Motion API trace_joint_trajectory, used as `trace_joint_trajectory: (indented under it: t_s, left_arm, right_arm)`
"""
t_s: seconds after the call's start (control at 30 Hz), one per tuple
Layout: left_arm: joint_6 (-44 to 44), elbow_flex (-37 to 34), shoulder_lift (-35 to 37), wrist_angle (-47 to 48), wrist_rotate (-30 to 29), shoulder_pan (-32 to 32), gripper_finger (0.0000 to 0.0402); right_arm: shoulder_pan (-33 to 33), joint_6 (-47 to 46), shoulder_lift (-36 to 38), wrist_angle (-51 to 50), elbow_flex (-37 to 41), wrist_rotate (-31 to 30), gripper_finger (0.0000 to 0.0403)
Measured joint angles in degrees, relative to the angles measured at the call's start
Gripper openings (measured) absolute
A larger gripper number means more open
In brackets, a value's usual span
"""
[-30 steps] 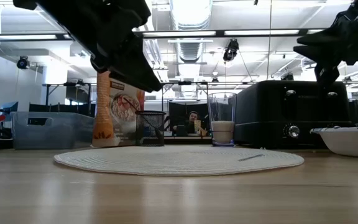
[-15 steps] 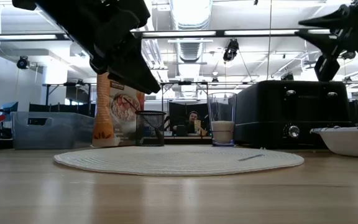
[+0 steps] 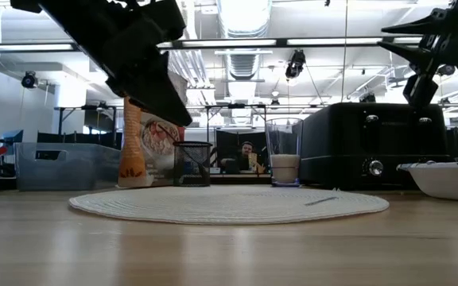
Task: Arrange a breakfast setting
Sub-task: Put the white patterned bowl on the white placemat
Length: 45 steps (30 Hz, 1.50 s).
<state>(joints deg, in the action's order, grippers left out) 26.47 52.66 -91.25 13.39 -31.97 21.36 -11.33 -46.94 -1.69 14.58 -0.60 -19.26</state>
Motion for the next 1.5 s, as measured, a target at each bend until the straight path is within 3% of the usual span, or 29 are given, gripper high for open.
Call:
trace_joint_trajectory:
  t_s: [0.3,0.47,0.7,0.9,1.27,1.5]
  left_arm:
    - [0.74,0.02,0.79,0.93,0.00,1.10,0.0219]
    - [2.77,0.02,0.73,1.29,-0.02,1.93,0.0219]
    - [6.23,0.02,0.73,3.12,-0.46,2.61,0.0219]
    - [8.20,0.02,0.73,2.97,-0.56,2.61,0.0219]
    - [10.08,0.02,0.51,2.91,-0.48,3.79,0.0219]
    - [10.26,0.00,0.51,3.85,-0.46,5.01,0.0219]
  right_arm:
    - [0.00,6.81,-0.59,-6.29,-4.42,-0.28,0.0073]
    - [0.00,4.84,-2.98,-25.30,-13.76,-0.25,0.0073]
    - [-0.02,-11.24,-11.48,-50.01,-23.25,0.98,0.0073]
    - [-0.02,-18.03,-22.28,-53.31,-26.17,8.44,0.0073]
    - [-0.02,-18.64,-39.04,-53.06,-30.15,18.48,0.0073]
    - [-0.04,-20.43,-47.35,-53.24,-32.84,23.88,0.0112]
